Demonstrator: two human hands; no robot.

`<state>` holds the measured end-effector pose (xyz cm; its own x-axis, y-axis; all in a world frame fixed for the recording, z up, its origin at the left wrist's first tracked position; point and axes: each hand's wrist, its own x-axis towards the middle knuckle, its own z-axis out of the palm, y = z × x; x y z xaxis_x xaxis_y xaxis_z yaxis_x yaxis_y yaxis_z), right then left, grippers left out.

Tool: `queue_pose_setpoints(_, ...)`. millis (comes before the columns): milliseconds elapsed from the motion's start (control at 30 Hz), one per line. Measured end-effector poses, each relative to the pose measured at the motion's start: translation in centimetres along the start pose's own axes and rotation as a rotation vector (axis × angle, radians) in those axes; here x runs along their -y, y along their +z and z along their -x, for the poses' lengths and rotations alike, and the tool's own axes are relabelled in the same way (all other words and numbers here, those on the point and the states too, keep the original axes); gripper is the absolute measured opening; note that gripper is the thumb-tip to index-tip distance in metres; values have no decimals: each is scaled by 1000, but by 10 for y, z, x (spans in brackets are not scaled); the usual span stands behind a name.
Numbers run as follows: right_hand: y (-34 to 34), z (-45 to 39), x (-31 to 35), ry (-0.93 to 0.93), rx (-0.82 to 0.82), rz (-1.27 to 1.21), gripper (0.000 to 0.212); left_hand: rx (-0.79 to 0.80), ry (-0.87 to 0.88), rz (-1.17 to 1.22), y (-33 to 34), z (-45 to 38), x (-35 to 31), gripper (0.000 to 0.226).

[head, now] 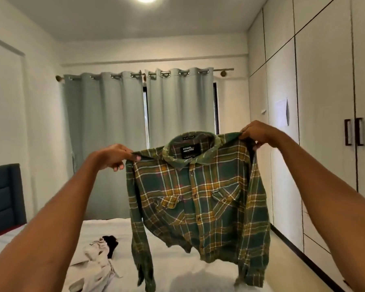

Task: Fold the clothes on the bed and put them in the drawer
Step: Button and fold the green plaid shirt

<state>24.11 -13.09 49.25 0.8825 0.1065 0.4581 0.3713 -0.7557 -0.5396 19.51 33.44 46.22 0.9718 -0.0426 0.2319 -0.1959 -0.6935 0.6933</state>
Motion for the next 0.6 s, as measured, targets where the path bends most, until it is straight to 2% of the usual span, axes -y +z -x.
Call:
queue_pose_setpoints(100, -13, 7, 0, 51, 214, -72, 19, 169, -36, 162, -6, -1, 5, 68)
queue_pose_setpoints(233, -14, -2, -6, 226, 443, -271, 26, 336, -192, 286, -8, -13, 14, 56)
queue_pose_setpoints(333, -4, -17, -17, 312, 598, -328, 36, 421, -329, 196, -9, -38, 27, 62)
queue_pose_setpoints(500, 38, -66, -55, 397, 771, -251, 42, 377, -446, 124, 12, -90, 45, 48)
queue_pose_setpoints(600, 88, -113, -91, 451, 728, -178, 40, 261, -474, 120, 40, -143, 70, 39)
